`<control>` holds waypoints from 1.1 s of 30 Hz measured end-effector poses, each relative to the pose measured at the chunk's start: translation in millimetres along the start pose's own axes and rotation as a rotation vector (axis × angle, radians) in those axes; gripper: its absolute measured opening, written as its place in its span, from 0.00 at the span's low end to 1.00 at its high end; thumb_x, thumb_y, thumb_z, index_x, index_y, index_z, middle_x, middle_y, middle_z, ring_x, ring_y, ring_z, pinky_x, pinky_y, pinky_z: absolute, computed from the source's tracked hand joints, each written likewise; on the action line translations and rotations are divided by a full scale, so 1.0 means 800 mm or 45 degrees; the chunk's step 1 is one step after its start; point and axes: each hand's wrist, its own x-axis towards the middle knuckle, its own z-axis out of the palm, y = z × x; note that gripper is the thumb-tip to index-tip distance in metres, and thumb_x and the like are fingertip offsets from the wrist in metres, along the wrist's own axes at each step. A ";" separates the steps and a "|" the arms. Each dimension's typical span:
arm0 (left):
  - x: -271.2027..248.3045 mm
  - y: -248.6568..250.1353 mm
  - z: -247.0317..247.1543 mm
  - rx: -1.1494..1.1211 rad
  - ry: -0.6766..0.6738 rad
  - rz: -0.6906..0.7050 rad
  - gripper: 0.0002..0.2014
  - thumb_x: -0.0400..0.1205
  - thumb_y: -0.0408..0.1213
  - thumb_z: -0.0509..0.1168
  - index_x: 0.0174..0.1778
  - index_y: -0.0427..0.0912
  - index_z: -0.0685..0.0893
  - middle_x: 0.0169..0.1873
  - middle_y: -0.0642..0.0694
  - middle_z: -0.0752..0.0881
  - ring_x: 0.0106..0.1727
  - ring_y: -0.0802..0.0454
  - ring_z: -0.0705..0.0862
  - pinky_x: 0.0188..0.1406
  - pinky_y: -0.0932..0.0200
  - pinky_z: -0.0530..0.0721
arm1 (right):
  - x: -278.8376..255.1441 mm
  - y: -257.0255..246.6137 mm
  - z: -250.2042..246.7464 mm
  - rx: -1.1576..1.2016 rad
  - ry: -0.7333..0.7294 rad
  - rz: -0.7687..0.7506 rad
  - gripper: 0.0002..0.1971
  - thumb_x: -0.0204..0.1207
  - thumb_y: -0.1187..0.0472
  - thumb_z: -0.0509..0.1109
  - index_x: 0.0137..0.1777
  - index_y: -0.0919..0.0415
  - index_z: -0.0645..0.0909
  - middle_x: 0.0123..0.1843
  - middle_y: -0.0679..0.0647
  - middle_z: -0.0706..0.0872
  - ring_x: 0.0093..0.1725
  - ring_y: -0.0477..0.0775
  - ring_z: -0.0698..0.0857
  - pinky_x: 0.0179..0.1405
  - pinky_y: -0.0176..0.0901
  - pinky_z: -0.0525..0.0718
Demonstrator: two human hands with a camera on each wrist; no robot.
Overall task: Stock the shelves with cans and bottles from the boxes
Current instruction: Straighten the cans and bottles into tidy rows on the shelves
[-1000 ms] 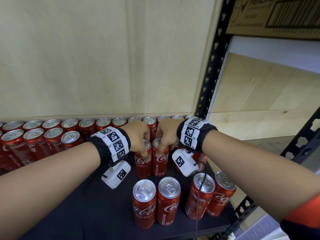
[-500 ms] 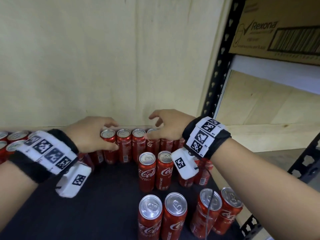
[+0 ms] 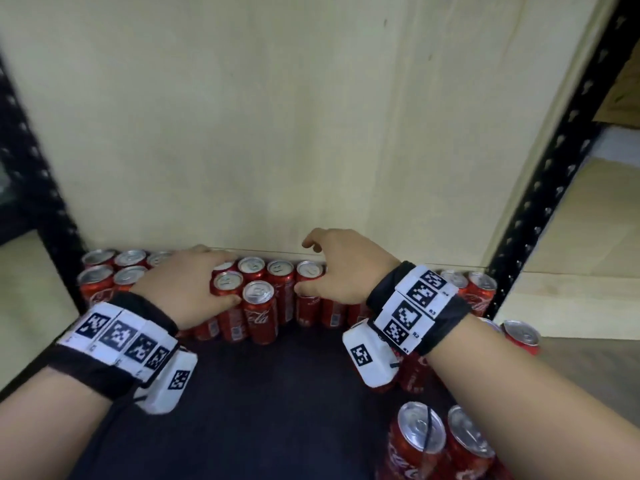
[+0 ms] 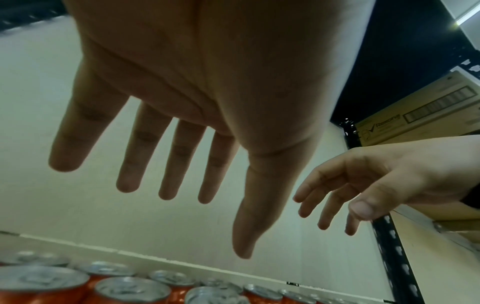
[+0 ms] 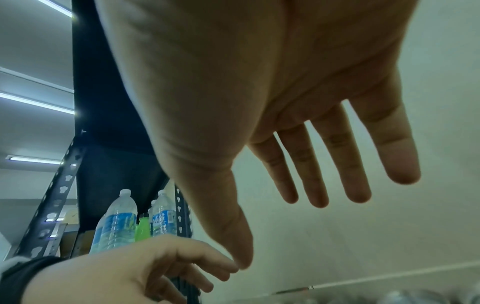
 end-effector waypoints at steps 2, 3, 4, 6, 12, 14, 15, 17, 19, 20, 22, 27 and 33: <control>-0.003 -0.012 0.000 0.041 -0.020 -0.007 0.36 0.66 0.71 0.64 0.70 0.62 0.81 0.62 0.52 0.87 0.62 0.48 0.85 0.64 0.48 0.83 | 0.010 -0.017 0.012 -0.012 -0.064 0.016 0.35 0.71 0.40 0.78 0.75 0.54 0.75 0.66 0.52 0.85 0.61 0.54 0.84 0.59 0.47 0.83; -0.005 -0.012 -0.003 0.047 -0.025 -0.019 0.35 0.68 0.68 0.67 0.71 0.61 0.80 0.63 0.50 0.86 0.64 0.47 0.84 0.66 0.48 0.81 | 0.016 -0.025 0.018 -0.017 -0.083 0.023 0.34 0.71 0.40 0.78 0.73 0.54 0.76 0.64 0.51 0.86 0.59 0.54 0.85 0.58 0.48 0.84; -0.007 -0.013 -0.004 0.042 -0.031 -0.030 0.33 0.70 0.64 0.70 0.72 0.58 0.80 0.65 0.49 0.86 0.66 0.46 0.83 0.68 0.48 0.80 | 0.020 -0.032 0.024 -0.021 -0.094 0.032 0.32 0.70 0.40 0.79 0.71 0.54 0.77 0.62 0.51 0.86 0.58 0.54 0.85 0.57 0.48 0.85; -0.008 -0.012 -0.007 0.032 -0.071 -0.037 0.31 0.72 0.60 0.71 0.71 0.53 0.81 0.66 0.48 0.85 0.67 0.46 0.82 0.69 0.48 0.79 | 0.031 -0.043 0.035 -0.034 -0.104 0.057 0.32 0.68 0.41 0.80 0.69 0.53 0.78 0.60 0.50 0.87 0.56 0.54 0.86 0.56 0.49 0.86; 0.024 -0.030 0.020 -0.001 -0.139 -0.058 0.20 0.67 0.59 0.64 0.50 0.55 0.84 0.47 0.56 0.87 0.52 0.49 0.87 0.52 0.48 0.87 | 0.059 -0.075 0.078 -0.068 -0.062 0.122 0.35 0.63 0.47 0.84 0.69 0.54 0.78 0.60 0.53 0.85 0.58 0.57 0.85 0.55 0.51 0.85; 0.032 -0.033 0.033 0.030 -0.145 -0.034 0.16 0.69 0.56 0.68 0.49 0.55 0.84 0.47 0.56 0.85 0.52 0.48 0.86 0.51 0.48 0.87 | 0.063 -0.082 0.091 -0.042 -0.040 0.159 0.32 0.66 0.50 0.83 0.69 0.55 0.79 0.59 0.53 0.85 0.58 0.57 0.85 0.54 0.50 0.85; 0.034 -0.035 0.040 0.054 -0.139 -0.022 0.16 0.71 0.55 0.70 0.52 0.54 0.84 0.51 0.54 0.85 0.56 0.46 0.85 0.52 0.47 0.86 | 0.065 -0.084 0.098 -0.031 -0.032 0.175 0.31 0.67 0.50 0.82 0.69 0.55 0.79 0.59 0.53 0.85 0.58 0.57 0.85 0.54 0.49 0.84; 0.036 -0.040 0.050 0.101 -0.132 -0.002 0.20 0.73 0.53 0.74 0.59 0.50 0.84 0.58 0.52 0.83 0.61 0.44 0.82 0.55 0.46 0.85 | 0.068 -0.088 0.110 -0.023 -0.021 0.218 0.32 0.66 0.49 0.82 0.69 0.56 0.77 0.61 0.53 0.83 0.60 0.57 0.84 0.56 0.48 0.83; 0.039 -0.046 0.057 0.113 -0.120 0.032 0.21 0.74 0.50 0.74 0.61 0.47 0.84 0.61 0.49 0.82 0.62 0.44 0.81 0.56 0.47 0.84 | 0.071 -0.092 0.122 -0.008 -0.007 0.246 0.33 0.66 0.50 0.83 0.70 0.57 0.77 0.64 0.54 0.82 0.63 0.58 0.83 0.58 0.48 0.83; 0.041 -0.049 0.060 0.128 -0.113 0.058 0.22 0.75 0.50 0.74 0.62 0.46 0.84 0.62 0.47 0.82 0.63 0.43 0.81 0.56 0.47 0.84 | 0.073 -0.094 0.128 0.000 0.000 0.271 0.33 0.66 0.50 0.83 0.70 0.57 0.77 0.65 0.55 0.81 0.64 0.58 0.82 0.59 0.49 0.84; 0.043 -0.053 0.067 0.149 -0.103 0.110 0.26 0.76 0.51 0.74 0.67 0.44 0.82 0.65 0.46 0.81 0.66 0.42 0.79 0.60 0.47 0.81 | 0.077 -0.098 0.140 0.010 0.018 0.322 0.30 0.65 0.53 0.82 0.68 0.55 0.78 0.62 0.55 0.80 0.62 0.59 0.83 0.58 0.52 0.85; 0.043 -0.061 0.080 0.201 0.007 0.223 0.28 0.77 0.48 0.73 0.72 0.46 0.80 0.67 0.46 0.81 0.70 0.41 0.75 0.74 0.45 0.72 | 0.077 -0.108 0.158 0.055 0.131 0.383 0.19 0.68 0.59 0.74 0.61 0.53 0.82 0.57 0.56 0.81 0.55 0.61 0.85 0.54 0.51 0.86; 0.032 -0.063 0.083 0.200 0.050 0.336 0.28 0.75 0.43 0.76 0.71 0.42 0.81 0.65 0.46 0.79 0.70 0.40 0.72 0.71 0.49 0.72 | 0.068 -0.105 0.159 0.052 0.078 0.419 0.28 0.68 0.61 0.78 0.70 0.52 0.81 0.63 0.56 0.84 0.62 0.59 0.84 0.58 0.47 0.83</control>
